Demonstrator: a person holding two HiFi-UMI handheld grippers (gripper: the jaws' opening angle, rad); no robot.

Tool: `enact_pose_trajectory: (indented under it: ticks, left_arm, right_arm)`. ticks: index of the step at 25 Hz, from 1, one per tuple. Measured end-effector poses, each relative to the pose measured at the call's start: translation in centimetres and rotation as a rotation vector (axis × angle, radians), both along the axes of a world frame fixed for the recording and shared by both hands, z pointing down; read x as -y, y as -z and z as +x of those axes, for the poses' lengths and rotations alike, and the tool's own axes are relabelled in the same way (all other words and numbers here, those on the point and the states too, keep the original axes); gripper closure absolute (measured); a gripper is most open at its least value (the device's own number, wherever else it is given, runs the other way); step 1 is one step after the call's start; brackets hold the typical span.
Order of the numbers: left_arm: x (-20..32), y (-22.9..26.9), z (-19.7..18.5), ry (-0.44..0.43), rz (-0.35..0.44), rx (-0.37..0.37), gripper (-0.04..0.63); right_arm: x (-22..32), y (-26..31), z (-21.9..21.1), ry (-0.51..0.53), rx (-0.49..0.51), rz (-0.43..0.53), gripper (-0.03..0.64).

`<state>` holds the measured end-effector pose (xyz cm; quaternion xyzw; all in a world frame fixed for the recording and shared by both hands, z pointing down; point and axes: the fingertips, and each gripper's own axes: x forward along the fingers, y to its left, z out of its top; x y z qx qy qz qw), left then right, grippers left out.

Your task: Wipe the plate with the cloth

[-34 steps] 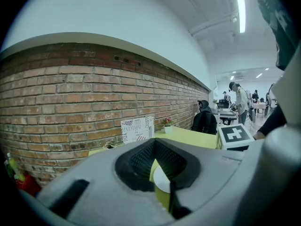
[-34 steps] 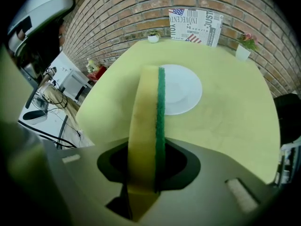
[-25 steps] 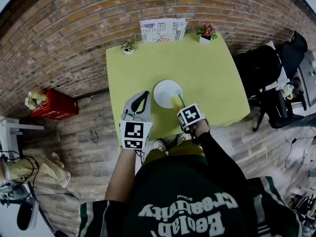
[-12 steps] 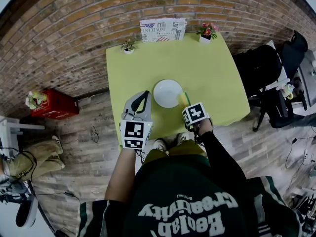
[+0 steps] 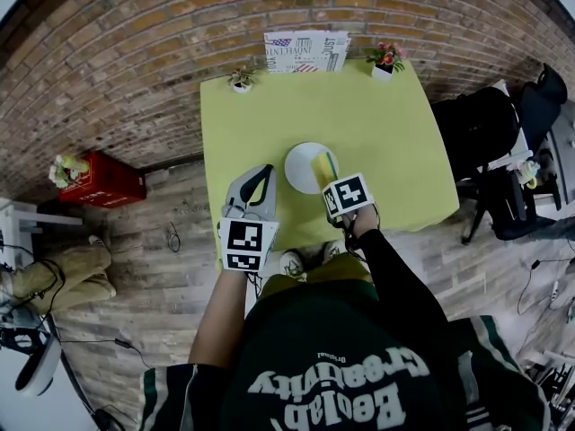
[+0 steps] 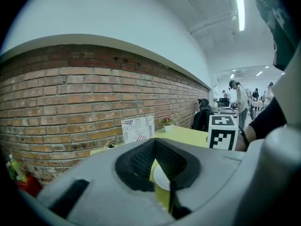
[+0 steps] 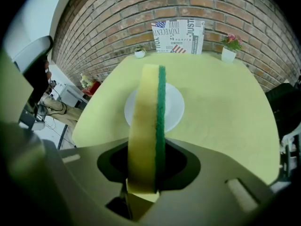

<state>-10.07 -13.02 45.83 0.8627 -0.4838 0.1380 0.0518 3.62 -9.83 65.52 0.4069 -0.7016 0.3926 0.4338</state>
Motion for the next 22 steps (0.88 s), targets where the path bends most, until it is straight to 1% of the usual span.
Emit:
enact_pose_trajectory:
  ticks: [2,5,11,17,22]
  left_arm:
    - [0.1,-0.1,-0.5,0.011,-0.002,0.002,0.589]
    - [0.3,-0.2,-1.2,0.032,-0.006,0.005,0.589]
    - [0.9,-0.9,-2.7,0.077,-0.027,0.012,0.589]
    - [1.4,-1.8,-4.0,0.120,-0.053,0.018,0.589]
    - [1.8,-2.2,-4.3,0.138,-0.065,0.020,0.589]
  right_arm:
    - [1.2,0.4,-1.6,0.022,0.017,0.014,0.476]
    - [2.7,0.5,-3.5,0.066,0.017,0.025,0.476]
    - [4.1,-0.5,-5.9,0.108,0.021,0.000,0.475]
    - [5.0,-1.2,-7.6,0.146,0.021,-0.007,0.476]
    - [5.3,-1.4,-7.8,0.158,0.015,-0.019,0.476]
